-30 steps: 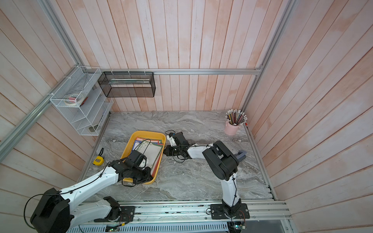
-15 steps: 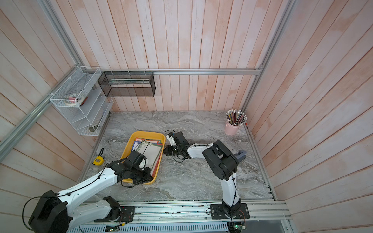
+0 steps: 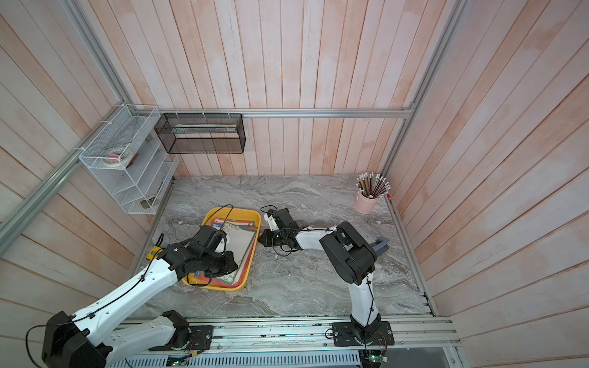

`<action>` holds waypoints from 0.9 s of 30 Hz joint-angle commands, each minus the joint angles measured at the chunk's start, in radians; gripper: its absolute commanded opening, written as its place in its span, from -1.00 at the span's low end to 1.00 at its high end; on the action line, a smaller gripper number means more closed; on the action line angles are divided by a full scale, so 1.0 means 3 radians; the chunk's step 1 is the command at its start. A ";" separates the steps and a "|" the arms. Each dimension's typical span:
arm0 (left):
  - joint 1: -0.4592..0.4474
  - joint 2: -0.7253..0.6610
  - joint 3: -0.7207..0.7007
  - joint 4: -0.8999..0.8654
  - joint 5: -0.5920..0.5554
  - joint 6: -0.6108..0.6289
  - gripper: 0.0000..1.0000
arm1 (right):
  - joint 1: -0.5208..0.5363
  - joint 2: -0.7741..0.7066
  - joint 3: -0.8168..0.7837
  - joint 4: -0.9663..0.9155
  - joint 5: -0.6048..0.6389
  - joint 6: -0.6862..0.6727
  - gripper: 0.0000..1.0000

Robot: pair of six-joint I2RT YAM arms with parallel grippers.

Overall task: Take out the stationery paper from the storage box
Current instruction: Move the storage box to the center of the board, then pick up the stationery paper from the storage box.

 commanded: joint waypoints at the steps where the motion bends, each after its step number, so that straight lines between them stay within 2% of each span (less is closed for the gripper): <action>1: 0.0275 0.0094 0.0237 -0.0101 -0.0225 0.0456 -0.72 | -0.0087 -0.0195 -0.0083 -0.0115 0.0098 -0.0074 -0.71; 4: 0.0596 0.0199 0.0380 0.0118 -0.0296 0.0770 -0.68 | -0.0118 -0.0320 -0.0199 -0.0113 0.0162 -0.0077 -0.70; 8: 0.0870 0.0317 0.0435 0.0609 -0.0250 0.0996 -0.57 | -0.0111 -0.0527 -0.0337 -0.0090 0.0165 0.0017 -0.65; 9: 0.0940 0.0378 0.0445 0.0725 -0.0245 0.1055 -0.50 | -0.0096 -0.0595 -0.0389 -0.0057 0.0166 0.0053 -0.63; 10: 0.1022 0.0454 0.0471 0.0798 -0.0245 0.1105 -0.35 | -0.0072 -0.0663 -0.0426 -0.0042 0.0179 0.0078 -0.61; 17: 0.1598 0.1054 0.0670 0.1001 0.0106 0.1328 -0.30 | 0.0145 -0.1028 -0.0632 0.0115 0.0283 0.0257 -0.35; 21: 0.1757 0.1229 0.0681 0.1074 0.0177 0.1336 -0.29 | 0.0287 -0.1095 -0.0703 0.0246 0.0337 0.0415 -0.28; 27: 0.1785 0.1343 0.0409 0.1433 0.0133 0.1327 -0.26 | 0.0422 -0.0992 -0.0671 0.0321 0.0399 0.0581 -0.24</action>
